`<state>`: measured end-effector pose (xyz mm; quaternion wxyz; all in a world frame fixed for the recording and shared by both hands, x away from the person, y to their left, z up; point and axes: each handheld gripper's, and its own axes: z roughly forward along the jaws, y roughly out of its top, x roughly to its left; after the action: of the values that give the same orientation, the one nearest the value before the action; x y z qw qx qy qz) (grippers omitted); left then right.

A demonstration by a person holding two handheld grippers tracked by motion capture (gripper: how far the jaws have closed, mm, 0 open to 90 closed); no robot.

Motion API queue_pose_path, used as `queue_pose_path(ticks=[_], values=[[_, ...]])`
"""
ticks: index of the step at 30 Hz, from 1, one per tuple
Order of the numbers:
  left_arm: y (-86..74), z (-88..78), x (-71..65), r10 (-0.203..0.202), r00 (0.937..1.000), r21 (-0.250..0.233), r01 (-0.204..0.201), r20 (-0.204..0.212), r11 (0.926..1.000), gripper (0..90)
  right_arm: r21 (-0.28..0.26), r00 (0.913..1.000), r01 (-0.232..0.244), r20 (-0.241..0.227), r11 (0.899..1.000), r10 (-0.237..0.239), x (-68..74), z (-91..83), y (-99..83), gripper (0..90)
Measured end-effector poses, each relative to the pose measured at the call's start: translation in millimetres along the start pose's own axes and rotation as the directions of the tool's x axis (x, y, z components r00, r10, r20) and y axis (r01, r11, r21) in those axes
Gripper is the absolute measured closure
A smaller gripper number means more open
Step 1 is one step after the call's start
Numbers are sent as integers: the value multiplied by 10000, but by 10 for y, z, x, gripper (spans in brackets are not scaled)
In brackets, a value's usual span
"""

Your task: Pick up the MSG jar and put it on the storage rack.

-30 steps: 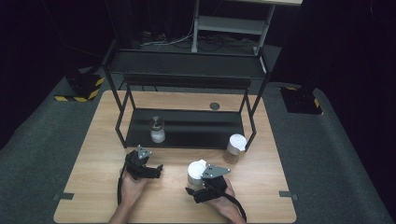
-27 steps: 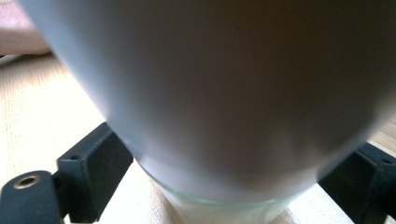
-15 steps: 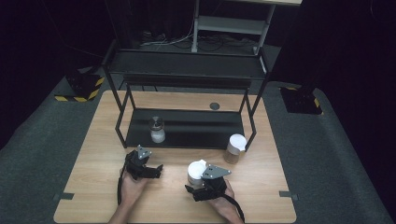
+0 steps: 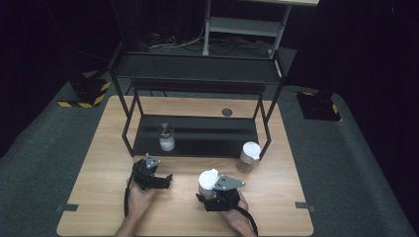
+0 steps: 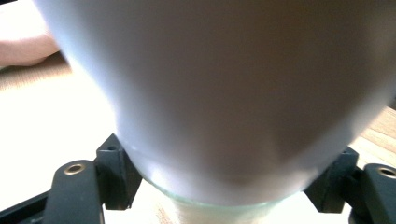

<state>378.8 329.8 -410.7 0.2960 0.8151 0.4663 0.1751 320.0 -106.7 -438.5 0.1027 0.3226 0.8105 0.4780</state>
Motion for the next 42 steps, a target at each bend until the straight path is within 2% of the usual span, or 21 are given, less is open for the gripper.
queue_pose_path(ticks=[19,42], values=[[0,0,1,2,10000,0,-2,2,10000,16,-155,9988,227,428,9996,-220,111,-11,-35,302],[1,0,1,2,10000,2,-2,3,10000,16,-93,9985,304,464,9995,-300,123,-17,-15,305]])
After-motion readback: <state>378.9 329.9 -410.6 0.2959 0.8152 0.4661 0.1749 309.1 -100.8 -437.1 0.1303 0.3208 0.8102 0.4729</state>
